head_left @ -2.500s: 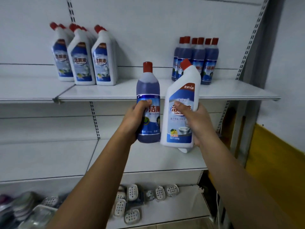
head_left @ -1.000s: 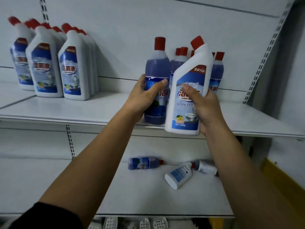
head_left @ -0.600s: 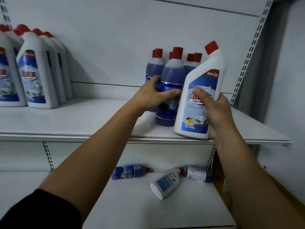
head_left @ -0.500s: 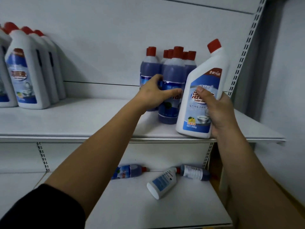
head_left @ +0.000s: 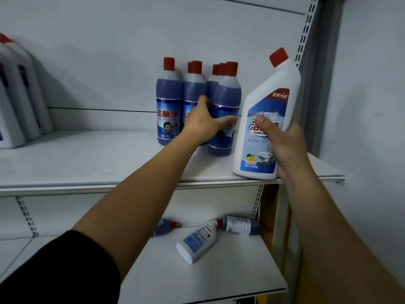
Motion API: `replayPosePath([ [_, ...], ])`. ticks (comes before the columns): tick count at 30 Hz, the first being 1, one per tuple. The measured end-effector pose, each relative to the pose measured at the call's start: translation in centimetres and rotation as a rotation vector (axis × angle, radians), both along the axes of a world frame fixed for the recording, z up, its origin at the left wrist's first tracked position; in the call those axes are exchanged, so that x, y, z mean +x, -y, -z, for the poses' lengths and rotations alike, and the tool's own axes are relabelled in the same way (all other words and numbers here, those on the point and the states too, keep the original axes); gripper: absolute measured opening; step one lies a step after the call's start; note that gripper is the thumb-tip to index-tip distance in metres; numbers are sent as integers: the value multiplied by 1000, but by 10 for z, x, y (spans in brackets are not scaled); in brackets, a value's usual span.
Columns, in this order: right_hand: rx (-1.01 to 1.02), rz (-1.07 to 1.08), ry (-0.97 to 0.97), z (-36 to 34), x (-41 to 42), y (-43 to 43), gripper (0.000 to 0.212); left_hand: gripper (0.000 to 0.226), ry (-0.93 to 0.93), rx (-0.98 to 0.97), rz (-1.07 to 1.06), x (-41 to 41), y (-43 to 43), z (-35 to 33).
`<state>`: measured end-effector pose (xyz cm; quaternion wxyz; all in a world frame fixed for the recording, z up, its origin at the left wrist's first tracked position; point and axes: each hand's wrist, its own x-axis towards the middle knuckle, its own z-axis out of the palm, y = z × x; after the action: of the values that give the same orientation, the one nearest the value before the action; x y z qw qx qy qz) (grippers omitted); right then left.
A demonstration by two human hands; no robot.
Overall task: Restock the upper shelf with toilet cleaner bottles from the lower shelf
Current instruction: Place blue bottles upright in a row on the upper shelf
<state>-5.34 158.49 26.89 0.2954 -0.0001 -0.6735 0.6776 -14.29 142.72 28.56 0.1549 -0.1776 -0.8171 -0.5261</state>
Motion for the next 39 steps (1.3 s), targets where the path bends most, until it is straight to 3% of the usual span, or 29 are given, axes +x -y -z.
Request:
replayPosePath([
  [6, 26, -11, -15, 1, 1, 1, 41, 59, -19, -72, -32, 3, -1, 11],
  [10, 28, -7, -22, 1, 3, 8, 38, 40, 107, -432, 9, 8, 23, 21],
  [12, 32, -24, -40, 1, 4, 16, 40, 40, 130, -684, 11, 15, 41, 26],
  [14, 27, -57, -71, 1, 5, 30, 39, 42, 144, -795, 5, 23, 62, 30],
  [25, -5, -311, -96, -2, -7, 183, 34, 43, 198, -802, -346, 58, 265, 38],
  [35, 9, -423, -82, -2, -9, 371, 38, 47, 226, -791, -410, 78, 444, 44],
  [39, -2, -428, -83, -2, -7, 430, 35, 56, 219, -880, -425, 85, 496, 44],
])
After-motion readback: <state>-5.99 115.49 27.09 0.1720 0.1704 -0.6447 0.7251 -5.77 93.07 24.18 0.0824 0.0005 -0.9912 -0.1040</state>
